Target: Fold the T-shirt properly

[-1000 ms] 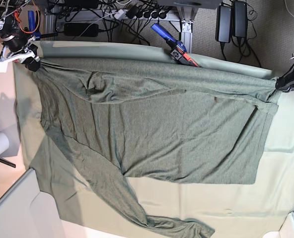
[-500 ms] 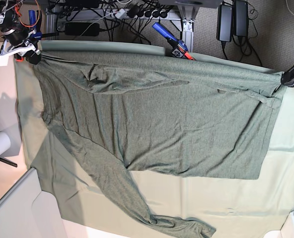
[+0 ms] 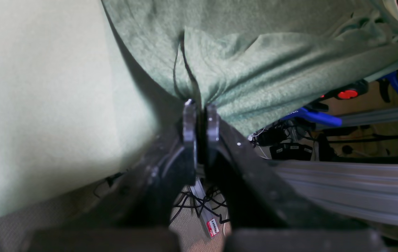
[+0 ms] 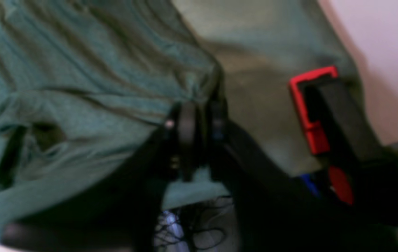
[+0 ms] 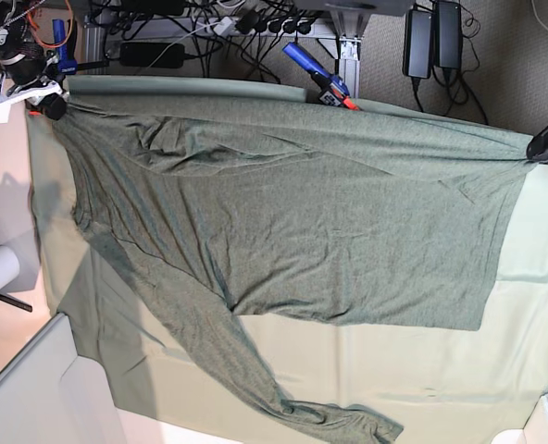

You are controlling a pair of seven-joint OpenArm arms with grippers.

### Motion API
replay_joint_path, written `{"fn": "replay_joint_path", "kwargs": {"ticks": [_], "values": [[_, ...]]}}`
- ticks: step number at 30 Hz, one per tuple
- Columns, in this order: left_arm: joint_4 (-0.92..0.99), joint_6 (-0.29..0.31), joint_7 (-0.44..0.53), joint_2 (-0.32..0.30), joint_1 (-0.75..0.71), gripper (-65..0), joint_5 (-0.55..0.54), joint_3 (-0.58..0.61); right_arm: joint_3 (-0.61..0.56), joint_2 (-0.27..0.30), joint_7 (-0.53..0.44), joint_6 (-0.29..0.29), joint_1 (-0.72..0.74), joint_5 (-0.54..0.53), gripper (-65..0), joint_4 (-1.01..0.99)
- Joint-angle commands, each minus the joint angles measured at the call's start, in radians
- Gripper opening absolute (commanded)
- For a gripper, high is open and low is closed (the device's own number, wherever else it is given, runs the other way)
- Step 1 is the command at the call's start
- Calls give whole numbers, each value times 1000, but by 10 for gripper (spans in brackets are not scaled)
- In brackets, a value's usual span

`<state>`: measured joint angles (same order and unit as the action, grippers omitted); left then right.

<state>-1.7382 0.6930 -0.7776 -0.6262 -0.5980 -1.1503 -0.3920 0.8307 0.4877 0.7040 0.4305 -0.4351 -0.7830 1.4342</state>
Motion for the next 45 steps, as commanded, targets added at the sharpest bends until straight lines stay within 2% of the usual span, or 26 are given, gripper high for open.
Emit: {"fn": "replay_joint_path", "kwargs": {"ticks": [1, 4, 6, 15, 20, 25, 31, 33, 36, 41, 45], "values": [[-10, 5, 22, -19, 2, -634, -11, -14, 16, 29, -24, 4, -3, -8, -487, 14], [-10, 5, 26, -19, 2, -595, 5, -14, 16, 29, -40, 4, -3, 12, -383, 14], [-10, 5, 42, -19, 2, -566, 18, -14, 16, 29, -53, 4, -3, 19, -350, 14], [-10, 5, 57, -19, 2, -411, 17, -14, 16, 29, -61, 4, -3, 20, -350, 14], [-10, 5, 64, -19, 2, -294, 19, -14, 16, 29, -79, 4, 18, 15, -350, 14], [-10, 5, 63, -19, 16, -291, 40, -17, 16, 29, -79, 4, 116, 12, -350, 14], [-10, 5, 63, -20, 91, -291, 55, -24, -5, -3, -87, 8, 342, 5, -350, 14], [-10, 5, 63, -20, 120, -291, 63, -24, -45, -22, -114, 12, 429, 36, -350, 14], [-10, 5, 64, -20, 151, -291, 89, -23, -172, -50, -153, 12, 549, 119, -350, 13], [-10, 5, 82, -20, 154, -291, 159, -18, -453, -113, -252, 11, 724, 337, -350, -22], [-10, 5, 82, -23, 140, -291, 195, -18, -658, -174, -359, 8, 853, 532, -350, -198]]}}
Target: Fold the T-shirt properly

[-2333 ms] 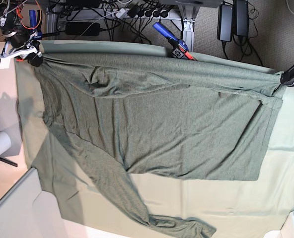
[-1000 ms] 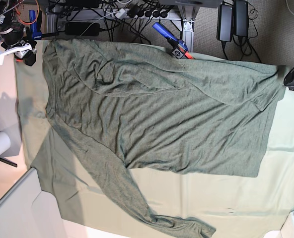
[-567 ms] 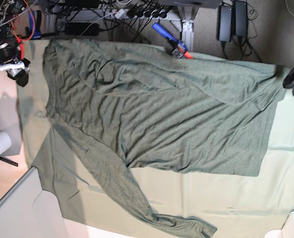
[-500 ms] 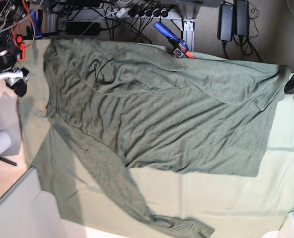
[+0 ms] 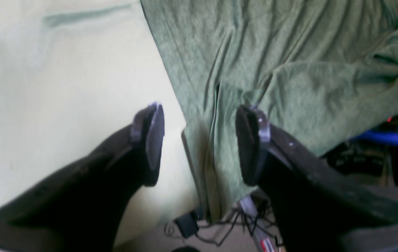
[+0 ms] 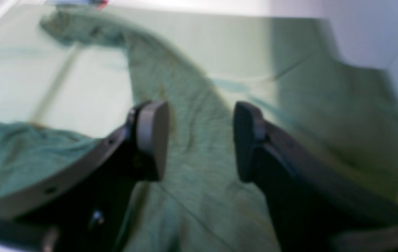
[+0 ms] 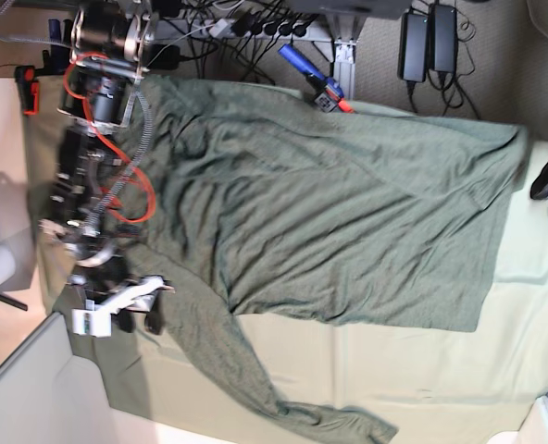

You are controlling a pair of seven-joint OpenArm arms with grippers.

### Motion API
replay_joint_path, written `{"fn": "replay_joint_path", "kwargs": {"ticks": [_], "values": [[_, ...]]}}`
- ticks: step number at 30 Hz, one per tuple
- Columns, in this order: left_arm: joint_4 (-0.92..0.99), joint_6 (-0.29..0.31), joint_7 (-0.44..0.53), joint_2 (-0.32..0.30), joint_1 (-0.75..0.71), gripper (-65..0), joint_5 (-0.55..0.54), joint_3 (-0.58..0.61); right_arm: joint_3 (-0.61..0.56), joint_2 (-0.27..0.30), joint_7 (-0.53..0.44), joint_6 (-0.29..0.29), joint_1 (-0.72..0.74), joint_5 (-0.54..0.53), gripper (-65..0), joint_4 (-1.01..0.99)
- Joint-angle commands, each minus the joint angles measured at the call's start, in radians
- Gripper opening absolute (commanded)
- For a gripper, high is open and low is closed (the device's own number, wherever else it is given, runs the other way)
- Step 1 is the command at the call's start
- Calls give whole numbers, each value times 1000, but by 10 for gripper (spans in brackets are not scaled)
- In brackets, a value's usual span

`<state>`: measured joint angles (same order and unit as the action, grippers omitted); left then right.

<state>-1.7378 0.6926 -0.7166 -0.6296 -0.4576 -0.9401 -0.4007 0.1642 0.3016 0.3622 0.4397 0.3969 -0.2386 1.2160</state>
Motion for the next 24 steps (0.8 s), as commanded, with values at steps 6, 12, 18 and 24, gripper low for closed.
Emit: {"fn": "replay_joint_path", "kwargs": {"ticks": [6, 12, 18, 24], "values": [[-10, 6, 28, -19, -40, -291, -13, -9, -148, -56, -216, -135, 153, 157, -350, -367], [-10, 6, 34, -19, -44, -291, -19, -9, -149, -92, -257, -180, 176, 229, -351, -486], [-10, 6, 66, -19, -41, -291, -21, -9, -149, -97, -257, -181, 176, 232, -583, -484], [-10, 6, 71, -19, -24, -291, -21, -9, -149, -92, -251, -179, 176, 235, -650, -474]]}}
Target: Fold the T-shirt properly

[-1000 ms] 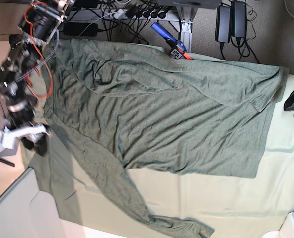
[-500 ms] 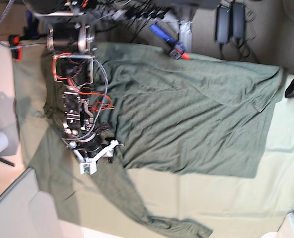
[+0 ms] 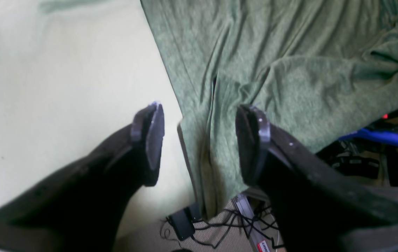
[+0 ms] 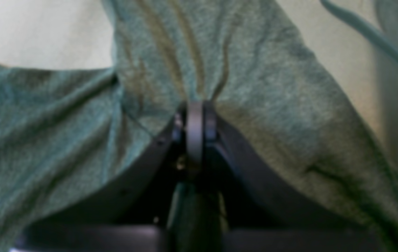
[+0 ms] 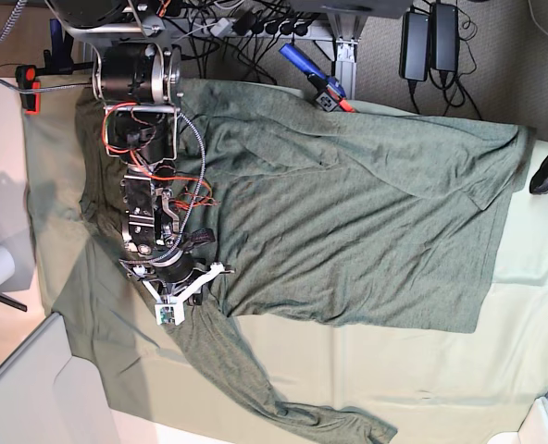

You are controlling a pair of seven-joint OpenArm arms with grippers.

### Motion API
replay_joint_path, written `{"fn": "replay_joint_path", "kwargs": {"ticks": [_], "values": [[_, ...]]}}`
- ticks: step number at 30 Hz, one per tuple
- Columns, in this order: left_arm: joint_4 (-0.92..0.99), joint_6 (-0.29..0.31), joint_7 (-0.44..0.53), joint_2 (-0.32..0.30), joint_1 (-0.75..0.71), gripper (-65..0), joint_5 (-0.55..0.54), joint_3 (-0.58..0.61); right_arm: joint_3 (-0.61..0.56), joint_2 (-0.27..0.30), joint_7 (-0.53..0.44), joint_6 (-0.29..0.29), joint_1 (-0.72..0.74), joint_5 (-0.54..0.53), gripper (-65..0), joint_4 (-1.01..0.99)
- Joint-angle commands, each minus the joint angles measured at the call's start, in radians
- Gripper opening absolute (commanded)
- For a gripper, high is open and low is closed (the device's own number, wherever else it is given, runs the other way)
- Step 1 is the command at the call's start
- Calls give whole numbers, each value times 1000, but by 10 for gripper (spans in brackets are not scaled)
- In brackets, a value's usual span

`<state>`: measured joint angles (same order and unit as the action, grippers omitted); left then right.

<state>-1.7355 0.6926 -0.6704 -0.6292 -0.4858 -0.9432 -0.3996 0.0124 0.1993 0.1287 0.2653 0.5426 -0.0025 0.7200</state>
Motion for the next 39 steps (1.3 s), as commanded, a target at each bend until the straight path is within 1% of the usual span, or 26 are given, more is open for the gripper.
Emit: {"fn": "replay_joint_path", "kwargs": {"ticks": [1, 5, 7, 10, 17, 20, 25, 30, 33, 36, 37, 39], "values": [[-13, 6, 24, -19, 6, -291, -18, -10, 3, 11, -5, -4, 30, -2, -650, 28], [-13, 6, 28, -19, 6, -291, -18, -10, 3, 21, 77, -4, 8, -9, -650, 99], [-13, 6, 37, -19, 7, -291, -18, -10, 3, 34, 101, -3, -37, -43, -650, 179], [-13, 6, 63, -19, 14, -291, -17, -10, 5, 59, 112, -4, -134, -77, -650, 331], [-13, 6, 62, -19, 101, -291, -17, -10, 17, 103, 135, -4, -370, -77, -650, 628], [-13, 6, 68, -19, 130, -291, -17, -10, 49, 106, 142, -4, -463, -77, -650, 727], [-13, 6, 70, -19, 164, -291, -18, -4, 103, 105, 142, -4, -585, -114, -650, 839], [-13, 6, 73, -18, 226, -291, -2, 69, 117, 105, 149, -4, -637, -113, -650, 869], [-13, 6, 101, -11, 281, -291, 71, 155, 118, 103, 153, -4, -650, -109, -650, 867], [-11, 6, 129, 16, 354, -291, 141, 249, 119, 100, 154, -4, -651, -109, -650, 867], [-11, 6, 129, 27, 382, -291, 164, 280, 119, 99, 154, -4, -651, -110, -614, 867], [-4, 6, 132, 54, 444, -291, 206, 341, 120, 97, 155, -4, -651, -109, -432, 867]]}}
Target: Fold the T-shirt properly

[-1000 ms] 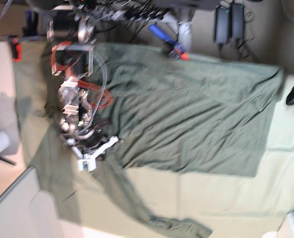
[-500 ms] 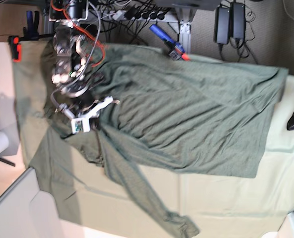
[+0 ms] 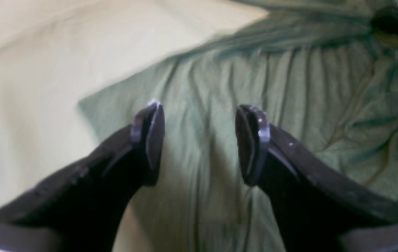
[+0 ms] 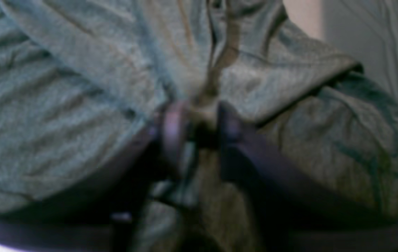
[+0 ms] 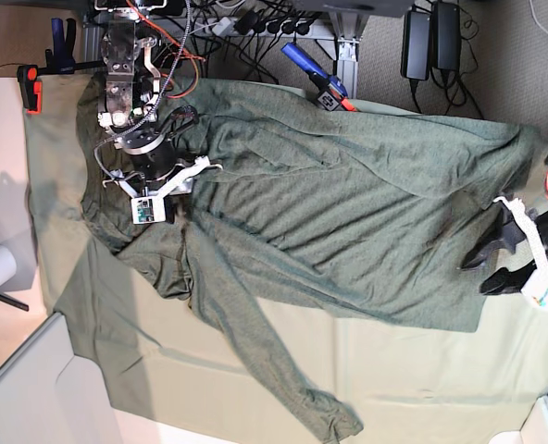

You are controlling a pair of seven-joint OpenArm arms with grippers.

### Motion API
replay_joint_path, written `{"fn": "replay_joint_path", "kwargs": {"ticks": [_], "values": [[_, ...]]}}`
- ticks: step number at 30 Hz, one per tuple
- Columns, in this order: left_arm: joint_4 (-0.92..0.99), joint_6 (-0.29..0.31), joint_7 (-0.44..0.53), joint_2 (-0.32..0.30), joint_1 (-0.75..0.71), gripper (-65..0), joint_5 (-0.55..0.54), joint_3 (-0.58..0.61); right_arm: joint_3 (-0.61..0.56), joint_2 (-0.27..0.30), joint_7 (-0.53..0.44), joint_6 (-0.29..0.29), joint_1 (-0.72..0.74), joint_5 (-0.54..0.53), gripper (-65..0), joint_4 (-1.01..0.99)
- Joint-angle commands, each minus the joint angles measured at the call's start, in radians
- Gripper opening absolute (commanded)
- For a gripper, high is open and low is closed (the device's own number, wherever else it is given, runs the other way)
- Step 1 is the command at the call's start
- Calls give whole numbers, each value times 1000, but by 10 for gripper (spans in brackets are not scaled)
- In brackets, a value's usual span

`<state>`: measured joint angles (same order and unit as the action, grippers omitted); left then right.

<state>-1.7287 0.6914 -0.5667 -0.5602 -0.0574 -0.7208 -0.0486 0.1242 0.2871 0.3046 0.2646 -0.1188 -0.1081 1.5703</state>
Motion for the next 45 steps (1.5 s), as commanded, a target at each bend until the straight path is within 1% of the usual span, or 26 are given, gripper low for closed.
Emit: {"fn": "replay_joint_path", "kwargs": {"ticks": [1, 2, 3, 5, 7, 10, 14, 18, 21, 23, 25, 27, 30, 34, 36, 39, 43, 45], "values": [[0, 7, 37, -1, 49, -291, 3, 21, 8, 9, -14, -3, 10, -4, -357, 17], [21, 7, 50, 13, 82, -291, 26, 54, 8, 9, -7, -3, 10, -4, -302, 17], [52, 7, 63, 29, 118, -291, 51, 87, 10, 9, -2, -3, 10, -4, -276, 17], [138, 7, 93, 71, 193, -291, 84, 146, 18, 9, 6, -4, 10, -5, -275, 17], [249, 7, 119, 129, 276, -291, 94, 191, 32, 9, 6, -3, 10, -11, -275, 18], [433, 7, 141, 237, 408, -291, 96, 232, 67, 7, 6, -3, 10, -43, -275, 18], [666, 7, 145, 383, 559, -291, 93, 240, 141, -31, 16, -3, 7, -49, -275, 18], [831, 7, 152, 494, 644, -291, 97, 240, 210, -76, 38, -3, 5, -84, -275, 18], [875, 7, 151, 544, 658, -291, 106, 240, 236, -89, 36, -3, 8, -121, -275, 18], [875, 7, 143, 553, 652, -291, 109, 240, 236, -89, 32, -2, 19, -150, -275, 18], [875, 7, 130, 547, 647, -291, 110, 240, 235, -92, 32, -2, 48, -171, -275, 18], [875, 7, 115, 533, 641, -291, 108, 240, 233, -104, 32, 2, 94, -189, -275, 17], [875, 7, 106, 500, 623, -291, 103, 240, 195, -132, 33, 4, 182, -175, -275, 11], [872, 7, 90, 441, 596, -291, 76, 240, 68, -178, 18, -2, 320, -63, -275, -64], [870, 7, 85, 410, 581, -291, 60, 240, -3, -201, -21, -19, 394, 10, -275, -151], [864, 7, 56, 364, 564, -291, 16, 240, -82, -225, -97, -62, 502, 146, -275, -337], [855, 7, 19, 311, 561, -291, -51, 240, -118, -238, -153, -132, 629, 264, -275, -595], [839, 7, 7, 288, 561, -291, -74, 240, -120, -237, -178, -145, 674, 317, -275, -694]]}}
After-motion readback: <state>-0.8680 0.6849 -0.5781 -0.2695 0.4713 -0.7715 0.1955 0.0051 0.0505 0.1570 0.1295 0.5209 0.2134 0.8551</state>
